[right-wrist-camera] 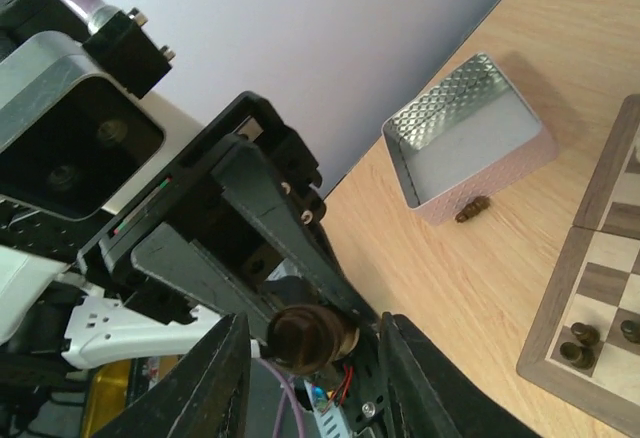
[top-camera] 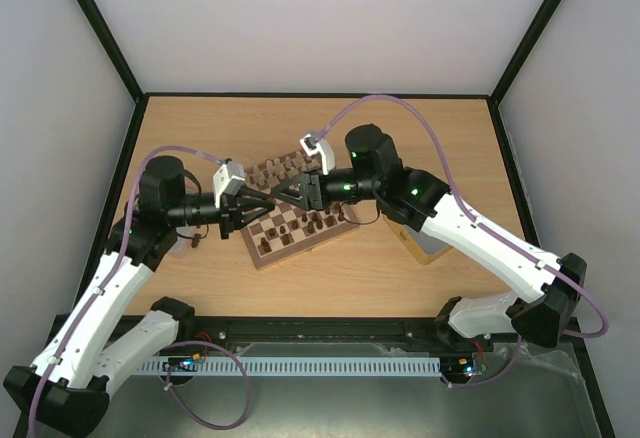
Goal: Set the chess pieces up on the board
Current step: Place the chess piece on the chessboard.
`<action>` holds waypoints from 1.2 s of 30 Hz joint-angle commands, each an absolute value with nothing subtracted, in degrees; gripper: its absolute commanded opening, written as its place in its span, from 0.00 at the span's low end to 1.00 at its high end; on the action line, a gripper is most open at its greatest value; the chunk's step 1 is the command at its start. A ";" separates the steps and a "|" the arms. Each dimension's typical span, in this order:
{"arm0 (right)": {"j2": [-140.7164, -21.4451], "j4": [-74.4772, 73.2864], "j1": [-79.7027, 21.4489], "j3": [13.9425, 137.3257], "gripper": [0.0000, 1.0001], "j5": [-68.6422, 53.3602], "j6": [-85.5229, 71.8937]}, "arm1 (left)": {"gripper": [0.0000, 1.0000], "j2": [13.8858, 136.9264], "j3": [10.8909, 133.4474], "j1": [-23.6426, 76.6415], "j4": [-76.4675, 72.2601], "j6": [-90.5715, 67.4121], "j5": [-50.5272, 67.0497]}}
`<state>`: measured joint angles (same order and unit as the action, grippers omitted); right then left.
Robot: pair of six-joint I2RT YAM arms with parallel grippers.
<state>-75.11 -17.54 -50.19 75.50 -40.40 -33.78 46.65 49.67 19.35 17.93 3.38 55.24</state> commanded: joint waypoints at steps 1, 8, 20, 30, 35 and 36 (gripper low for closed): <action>-75.59 -18.74 -49.90 76.72 0.34 -44.07 -32.84 | 0.02 47.27 50.98 19.34 19.41 6.29 54.87; -78.12 -18.77 -49.92 77.24 0.17 -43.08 -32.23 | 0.02 47.39 50.54 19.34 19.48 6.51 54.43; -76.97 -18.43 -49.88 74.86 0.02 -17.60 -29.29 | 0.66 46.56 49.30 19.34 17.15 2.62 46.26; -79.08 -14.10 -51.73 64.66 0.02 0.78 -24.07 | 0.90 42.79 46.50 19.04 15.43 -13.77 -0.60; -82.10 -12.67 -54.45 62.21 0.02 4.02 -24.00 | 0.91 41.77 43.61 18.72 18.01 -17.81 -15.57; -82.62 -12.10 -54.86 61.62 0.02 4.13 -24.14 | 0.91 41.37 42.88 18.68 17.81 -17.91 -16.47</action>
